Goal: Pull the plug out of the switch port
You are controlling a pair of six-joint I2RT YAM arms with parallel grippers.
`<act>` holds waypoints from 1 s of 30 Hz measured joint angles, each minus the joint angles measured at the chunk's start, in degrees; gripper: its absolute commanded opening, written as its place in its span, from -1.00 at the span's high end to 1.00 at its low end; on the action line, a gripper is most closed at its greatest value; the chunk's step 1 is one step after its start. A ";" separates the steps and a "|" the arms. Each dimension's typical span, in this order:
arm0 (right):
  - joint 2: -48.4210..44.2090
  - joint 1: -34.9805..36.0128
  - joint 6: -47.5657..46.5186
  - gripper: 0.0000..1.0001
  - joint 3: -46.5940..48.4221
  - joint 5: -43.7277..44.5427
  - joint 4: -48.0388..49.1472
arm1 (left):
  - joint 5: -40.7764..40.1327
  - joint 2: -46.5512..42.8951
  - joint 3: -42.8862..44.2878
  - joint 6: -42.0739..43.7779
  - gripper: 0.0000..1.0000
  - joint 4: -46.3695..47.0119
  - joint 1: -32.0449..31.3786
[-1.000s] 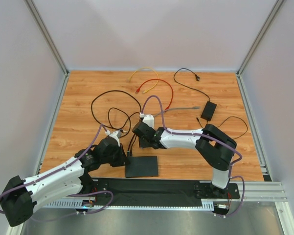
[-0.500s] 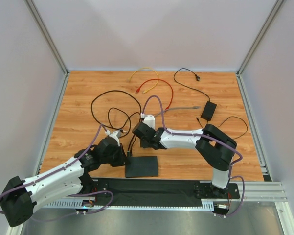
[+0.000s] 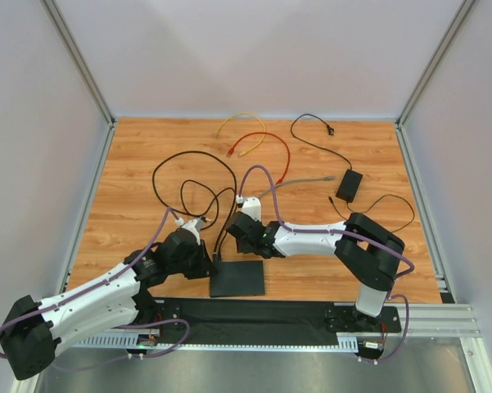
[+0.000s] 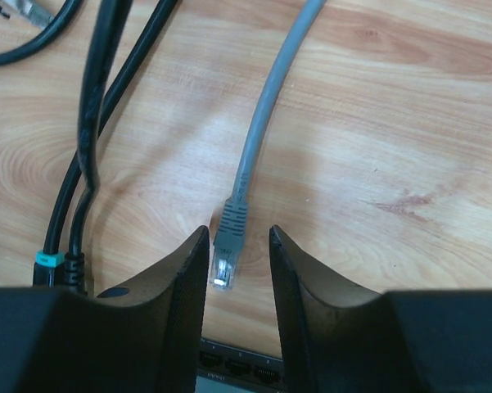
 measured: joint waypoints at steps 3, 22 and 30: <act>-0.15 0.98 -0.90 0.24 -0.22 0.46 0.00 | 0.00 0.00 -0.02 0.00 0.74 -0.13 0.00; 3.02 1.20 0.72 0.99 4.44 3.39 -4.90 | 0.00 -0.07 0.00 0.00 0.74 -0.76 0.00; -10.75 0.26 0.17 0.99 -6.60 6.19 -4.98 | 0.00 -0.04 0.00 0.00 0.74 -0.74 0.00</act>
